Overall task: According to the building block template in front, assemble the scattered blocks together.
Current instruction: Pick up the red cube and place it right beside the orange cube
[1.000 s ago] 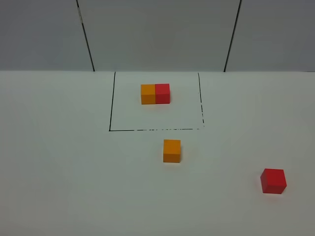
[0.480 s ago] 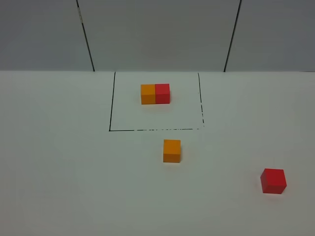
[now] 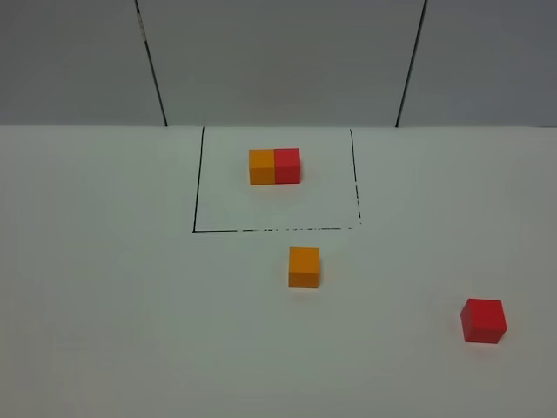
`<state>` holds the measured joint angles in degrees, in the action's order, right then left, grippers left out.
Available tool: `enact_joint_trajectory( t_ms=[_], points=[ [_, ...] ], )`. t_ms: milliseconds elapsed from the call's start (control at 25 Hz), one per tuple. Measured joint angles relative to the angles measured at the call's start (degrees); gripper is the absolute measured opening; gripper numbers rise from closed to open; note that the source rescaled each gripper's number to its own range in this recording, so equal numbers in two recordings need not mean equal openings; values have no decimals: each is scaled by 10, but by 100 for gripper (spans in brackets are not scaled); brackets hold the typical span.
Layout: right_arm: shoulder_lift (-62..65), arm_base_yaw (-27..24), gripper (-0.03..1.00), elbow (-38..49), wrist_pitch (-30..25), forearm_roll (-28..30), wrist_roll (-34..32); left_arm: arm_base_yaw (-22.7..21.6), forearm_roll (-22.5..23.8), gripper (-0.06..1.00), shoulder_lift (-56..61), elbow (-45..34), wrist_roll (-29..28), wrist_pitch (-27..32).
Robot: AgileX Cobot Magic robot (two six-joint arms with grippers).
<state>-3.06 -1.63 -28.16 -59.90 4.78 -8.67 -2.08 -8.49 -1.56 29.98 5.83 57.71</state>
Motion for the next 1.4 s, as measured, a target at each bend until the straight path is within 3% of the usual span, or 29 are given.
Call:
enact_joint_trajectory(
  t_ms=[360,840,1400],
  points=[
    [0,0,76,0,0,0,0,0,31,64,18,-10,-30,13],
    [0,0,76,0,0,0,0,33,36,64,18,-10,-40,13],
    [0,0,76,0,0,0,0,34,37,64,18,-10,-42,13]
  ],
)
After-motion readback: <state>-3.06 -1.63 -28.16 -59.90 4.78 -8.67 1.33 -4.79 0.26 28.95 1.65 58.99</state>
